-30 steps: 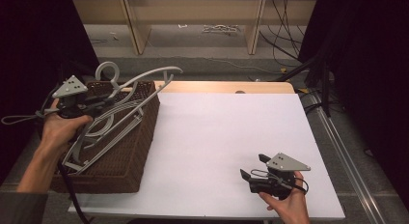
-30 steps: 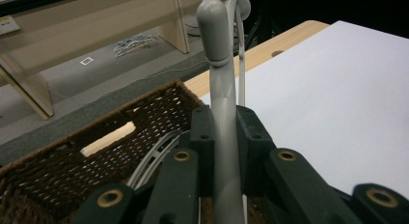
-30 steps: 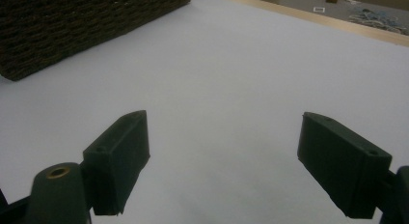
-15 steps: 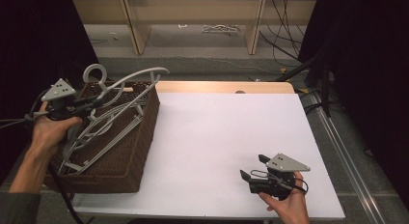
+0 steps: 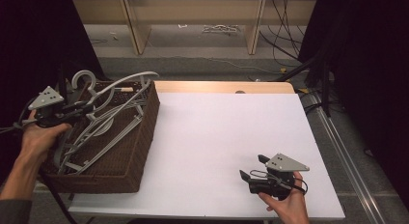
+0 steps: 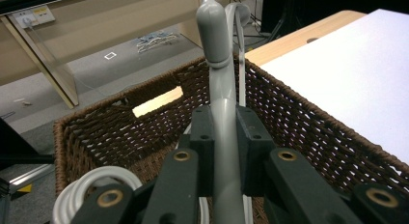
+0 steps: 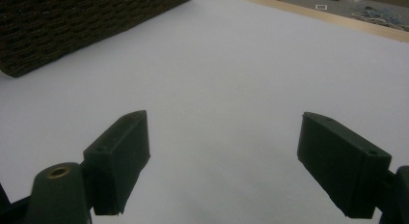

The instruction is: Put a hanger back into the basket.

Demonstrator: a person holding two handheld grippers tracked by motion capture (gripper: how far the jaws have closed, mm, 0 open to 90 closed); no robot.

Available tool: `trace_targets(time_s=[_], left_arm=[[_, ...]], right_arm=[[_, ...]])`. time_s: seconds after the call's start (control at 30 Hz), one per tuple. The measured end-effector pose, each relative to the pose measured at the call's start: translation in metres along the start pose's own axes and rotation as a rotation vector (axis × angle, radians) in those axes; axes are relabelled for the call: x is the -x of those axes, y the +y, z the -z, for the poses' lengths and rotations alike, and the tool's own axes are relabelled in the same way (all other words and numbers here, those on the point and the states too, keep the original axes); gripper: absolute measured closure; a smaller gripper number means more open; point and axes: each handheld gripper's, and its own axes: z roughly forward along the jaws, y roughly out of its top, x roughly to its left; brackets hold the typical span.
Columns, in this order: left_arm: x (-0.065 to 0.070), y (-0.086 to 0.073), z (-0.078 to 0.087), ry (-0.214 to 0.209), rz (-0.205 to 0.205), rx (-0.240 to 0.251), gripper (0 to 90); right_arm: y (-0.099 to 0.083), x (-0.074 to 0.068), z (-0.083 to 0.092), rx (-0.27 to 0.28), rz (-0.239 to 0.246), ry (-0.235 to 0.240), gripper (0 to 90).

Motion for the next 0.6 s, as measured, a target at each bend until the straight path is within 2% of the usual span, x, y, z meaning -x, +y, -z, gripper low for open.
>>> trace_targets(time_s=[0.2,0.27,0.33,0.4,0.5,0.6], left_arm=[[-0.005,-0.008,0.006,0.015,0.007,-0.016,79.5],[-0.007,-0.011,0.006,0.020,0.014,-0.022,79.5],[-0.008,-0.015,0.006,0.021,0.019,-0.026,79.5],[-0.009,-0.020,0.007,0.021,0.020,-0.041,79.5],[-0.012,-0.027,0.010,0.049,0.032,-0.057,79.5],[-0.014,-0.032,0.010,0.048,0.038,-0.072,79.4]], right_arm=[[0.000,0.000,0.000,-0.020,-0.010,0.007,19.9],[0.000,0.000,0.000,-0.013,-0.001,-0.004,19.9],[-0.001,0.000,-0.001,-0.007,-0.009,0.004,19.9],[0.000,0.001,0.001,-0.024,-0.007,0.001,19.9],[-0.001,0.002,-0.001,-0.007,-0.008,0.002,19.9],[-0.001,0.000,-0.001,-0.015,-0.019,0.011,19.9]])
